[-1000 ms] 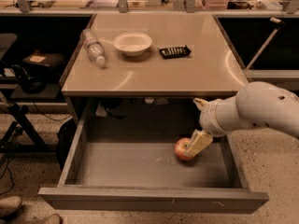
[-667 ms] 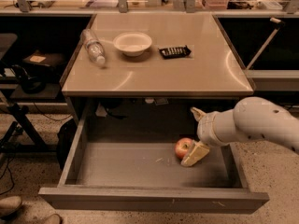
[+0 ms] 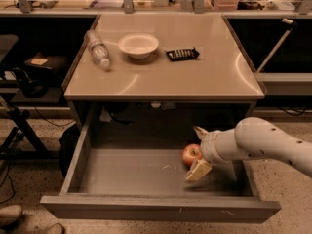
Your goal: Pick apple from top drawer and place on counter
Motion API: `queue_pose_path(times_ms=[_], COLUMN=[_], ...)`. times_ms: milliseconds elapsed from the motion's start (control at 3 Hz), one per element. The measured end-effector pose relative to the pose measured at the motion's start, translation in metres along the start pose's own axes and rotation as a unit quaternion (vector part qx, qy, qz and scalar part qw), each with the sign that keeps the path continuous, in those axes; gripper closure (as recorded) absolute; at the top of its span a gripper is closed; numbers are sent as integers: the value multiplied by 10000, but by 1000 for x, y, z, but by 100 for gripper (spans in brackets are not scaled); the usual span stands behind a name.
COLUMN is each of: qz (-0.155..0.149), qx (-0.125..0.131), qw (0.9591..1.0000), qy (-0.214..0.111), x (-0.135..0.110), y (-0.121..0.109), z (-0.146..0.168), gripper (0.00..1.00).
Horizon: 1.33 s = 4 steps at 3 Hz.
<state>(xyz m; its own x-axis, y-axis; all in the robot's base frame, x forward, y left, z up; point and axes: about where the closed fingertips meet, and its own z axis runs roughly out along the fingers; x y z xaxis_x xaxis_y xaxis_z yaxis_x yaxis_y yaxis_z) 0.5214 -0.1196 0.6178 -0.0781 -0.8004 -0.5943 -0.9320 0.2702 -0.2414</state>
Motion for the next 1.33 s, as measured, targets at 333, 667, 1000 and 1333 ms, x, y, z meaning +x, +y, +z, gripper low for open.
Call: queue_pose_path(times_ms=[333, 667, 1000, 1333], qz=[0, 0, 0, 0], qx=[0, 0, -1, -1], qw=[10000, 10000, 10000, 10000], qy=[0, 0, 0, 0], x=[0, 0, 0, 0], y=[0, 0, 0, 0], z=[0, 0, 0, 0], gripper=[4, 23, 46, 69])
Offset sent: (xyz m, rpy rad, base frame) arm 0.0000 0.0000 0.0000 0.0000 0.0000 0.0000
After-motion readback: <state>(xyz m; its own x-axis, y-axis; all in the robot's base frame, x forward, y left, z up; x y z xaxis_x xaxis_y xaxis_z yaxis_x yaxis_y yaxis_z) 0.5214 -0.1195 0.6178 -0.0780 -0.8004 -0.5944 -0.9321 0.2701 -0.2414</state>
